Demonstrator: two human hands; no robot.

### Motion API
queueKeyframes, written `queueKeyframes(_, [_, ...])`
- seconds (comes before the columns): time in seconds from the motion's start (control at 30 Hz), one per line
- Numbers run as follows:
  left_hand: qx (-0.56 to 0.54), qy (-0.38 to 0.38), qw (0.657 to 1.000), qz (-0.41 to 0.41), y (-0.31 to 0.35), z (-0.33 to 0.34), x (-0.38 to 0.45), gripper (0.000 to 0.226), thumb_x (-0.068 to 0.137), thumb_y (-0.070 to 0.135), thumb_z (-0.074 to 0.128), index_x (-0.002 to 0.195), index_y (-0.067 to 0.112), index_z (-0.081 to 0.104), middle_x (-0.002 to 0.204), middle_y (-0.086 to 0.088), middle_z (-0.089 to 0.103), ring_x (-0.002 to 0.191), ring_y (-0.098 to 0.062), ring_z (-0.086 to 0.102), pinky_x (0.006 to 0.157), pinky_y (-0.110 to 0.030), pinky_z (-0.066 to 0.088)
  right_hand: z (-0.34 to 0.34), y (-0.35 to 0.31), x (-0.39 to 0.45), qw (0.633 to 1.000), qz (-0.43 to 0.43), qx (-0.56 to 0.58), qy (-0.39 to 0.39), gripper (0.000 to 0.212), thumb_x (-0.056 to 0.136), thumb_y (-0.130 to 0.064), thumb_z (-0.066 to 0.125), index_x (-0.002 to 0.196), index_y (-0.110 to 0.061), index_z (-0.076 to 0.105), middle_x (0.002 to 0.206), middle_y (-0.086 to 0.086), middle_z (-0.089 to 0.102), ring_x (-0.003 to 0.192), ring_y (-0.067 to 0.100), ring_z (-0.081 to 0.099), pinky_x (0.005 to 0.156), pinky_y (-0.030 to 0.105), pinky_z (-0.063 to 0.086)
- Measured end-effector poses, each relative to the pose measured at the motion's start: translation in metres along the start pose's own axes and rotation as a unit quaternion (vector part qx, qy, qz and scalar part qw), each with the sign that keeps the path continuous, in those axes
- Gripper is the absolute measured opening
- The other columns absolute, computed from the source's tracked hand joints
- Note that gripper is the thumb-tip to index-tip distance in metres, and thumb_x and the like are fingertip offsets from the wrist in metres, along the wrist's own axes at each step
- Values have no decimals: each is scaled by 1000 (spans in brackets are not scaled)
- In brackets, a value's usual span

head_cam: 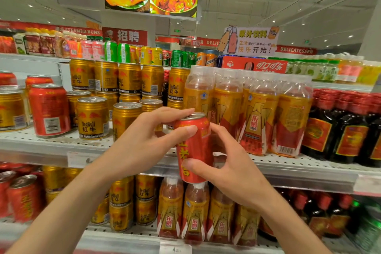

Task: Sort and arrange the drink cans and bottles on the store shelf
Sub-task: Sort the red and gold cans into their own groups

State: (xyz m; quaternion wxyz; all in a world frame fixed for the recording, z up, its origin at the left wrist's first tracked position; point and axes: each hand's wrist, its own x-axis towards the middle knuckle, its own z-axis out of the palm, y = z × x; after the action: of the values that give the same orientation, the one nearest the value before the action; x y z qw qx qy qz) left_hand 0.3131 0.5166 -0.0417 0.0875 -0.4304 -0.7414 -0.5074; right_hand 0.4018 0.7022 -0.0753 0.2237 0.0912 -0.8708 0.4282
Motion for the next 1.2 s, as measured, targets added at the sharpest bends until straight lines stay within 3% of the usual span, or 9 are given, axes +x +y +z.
queueKeyframes(0.1, [3, -20, 1000, -12, -2, 11, -1, 45, 89, 53, 60, 132, 39, 64, 124, 22, 69, 114, 2, 64, 90, -31, 58, -4, 8, -14, 999, 25, 29, 11, 60, 75, -54, 80, 119, -62, 41, 111, -50, 53, 108, -21, 54, 82, 1, 45])
queueKeyframes(0.2, [-8, 21, 999, -28, -8, 20, -6, 36, 94, 48, 56, 127, 39, 66, 118, 23, 72, 110, 1, 66, 84, -31, 60, -7, 26, -32, 994, 69, 84, 26, 73, 65, -66, 81, 128, -60, 45, 119, -34, 62, 111, -9, 61, 98, 26, 52])
queueKeyframes(0.27, [-3, 54, 997, -50, -16, 25, -17, 29, 95, 45, 58, 122, 41, 67, 114, 22, 72, 107, 0, 67, 82, -29, 60, -8, 37, -45, 988, 97, 114, 36, 69, 59, -70, 80, 120, -68, 47, 118, -34, 64, 110, -7, 63, 101, 34, 51])
queueKeyframes(0.4, [-66, 80, 989, -106, -35, 43, -55, 30, 89, 42, 62, 118, 37, 70, 108, 13, 75, 102, -4, 70, 79, -27, 59, -1, 51, -64, 976, 139, 158, 59, 69, 52, -71, 81, 113, -71, 50, 115, -35, 65, 107, -9, 64, 99, 32, 52])
queueKeyframes(0.5, [-102, 109, 978, -146, -55, 50, -85, 32, 86, 40, 63, 116, 34, 71, 106, 8, 76, 97, -9, 73, 77, -24, 58, 14, 55, -77, 969, 155, 179, 66, 67, 54, -69, 84, 113, -66, 51, 108, -40, 64, 101, -15, 62, 88, 21, 49])
queueKeyframes(0.63, [-143, 146, 961, -187, -83, 51, -113, 31, 85, 34, 64, 115, 27, 70, 104, 5, 77, 91, -14, 74, 70, -23, 58, 40, 57, -91, 964, 181, 182, 69, 73, 47, -59, 83, 115, -56, 56, 109, -28, 70, 100, -5, 68, 74, 8, 52])
queueKeyframes(0.73, [-157, 142, 957, -197, -102, 42, -126, 30, 86, 33, 65, 115, 24, 69, 103, 3, 76, 91, -13, 73, 72, -23, 58, 64, 56, -96, 956, 212, 184, 80, 70, 48, -59, 83, 112, -61, 56, 111, -26, 71, 101, -3, 69, 79, 15, 53])
queueKeyframes(0.93, [-158, 100, 962, -200, -150, -18, -155, 18, 86, 39, 66, 103, 33, 71, 102, 6, 75, 97, -8, 69, 85, -29, 55, 139, 37, -91, 933, 267, 199, 138, 69, 65, -41, 88, 126, -42, 55, 114, -14, 74, 102, 5, 72, 90, 33, 55])
queueKeyframes(1.2, [-167, 60, 958, -226, -221, -135, -194, 18, 83, 41, 68, 99, 35, 72, 101, 11, 76, 99, -7, 72, 93, -35, 54, 261, -15, -57, 905, 307, 187, 227, 55, 59, -36, 77, 110, -39, 58, 98, -20, 75, 87, -1, 72, 78, 24, 53])
